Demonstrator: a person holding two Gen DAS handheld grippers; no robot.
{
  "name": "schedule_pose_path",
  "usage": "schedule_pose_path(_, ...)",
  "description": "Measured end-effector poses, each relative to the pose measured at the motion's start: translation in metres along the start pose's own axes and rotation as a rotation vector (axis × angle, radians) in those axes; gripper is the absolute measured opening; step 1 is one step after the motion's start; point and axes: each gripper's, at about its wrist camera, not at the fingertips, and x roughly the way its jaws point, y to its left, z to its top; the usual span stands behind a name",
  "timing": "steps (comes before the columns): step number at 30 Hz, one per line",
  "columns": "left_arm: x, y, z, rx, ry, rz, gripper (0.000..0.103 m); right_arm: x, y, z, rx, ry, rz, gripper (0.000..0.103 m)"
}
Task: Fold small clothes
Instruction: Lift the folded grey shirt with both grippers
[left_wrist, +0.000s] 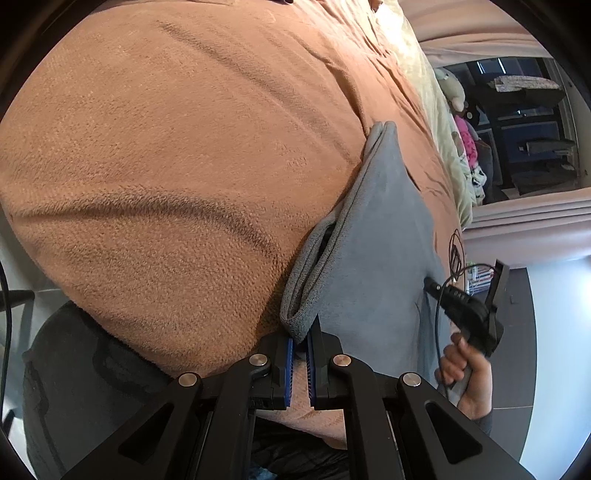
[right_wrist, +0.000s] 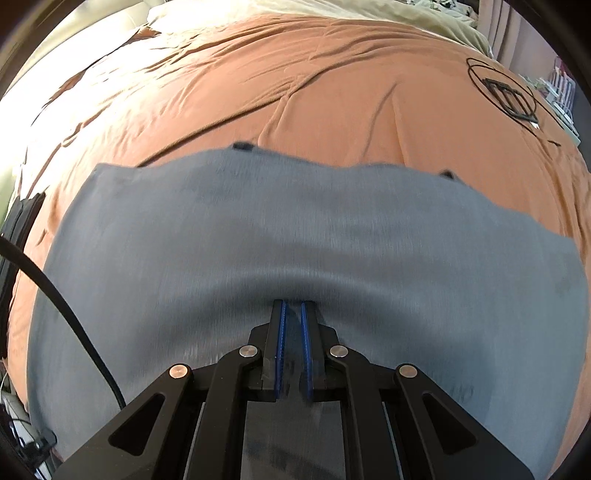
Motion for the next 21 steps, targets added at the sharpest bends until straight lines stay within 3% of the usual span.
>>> schedule_pose_path(10,-0.001,0.003,-0.002,0.006,-0.008,-0.016,0.006,0.008,-0.011,0.038,0.087,0.012,-0.015,0.005)
schedule_pose_path(16,-0.010,0.003,-0.002,0.009,-0.015,-0.061,0.006,-0.023,-0.010,0.017,0.064,-0.016,0.019,0.005)
schedule_pose_path(21,-0.020,-0.009,-0.002,0.029,-0.027,-0.107,0.005,-0.031,-0.012,-0.017,0.061,0.010,0.070,0.005)
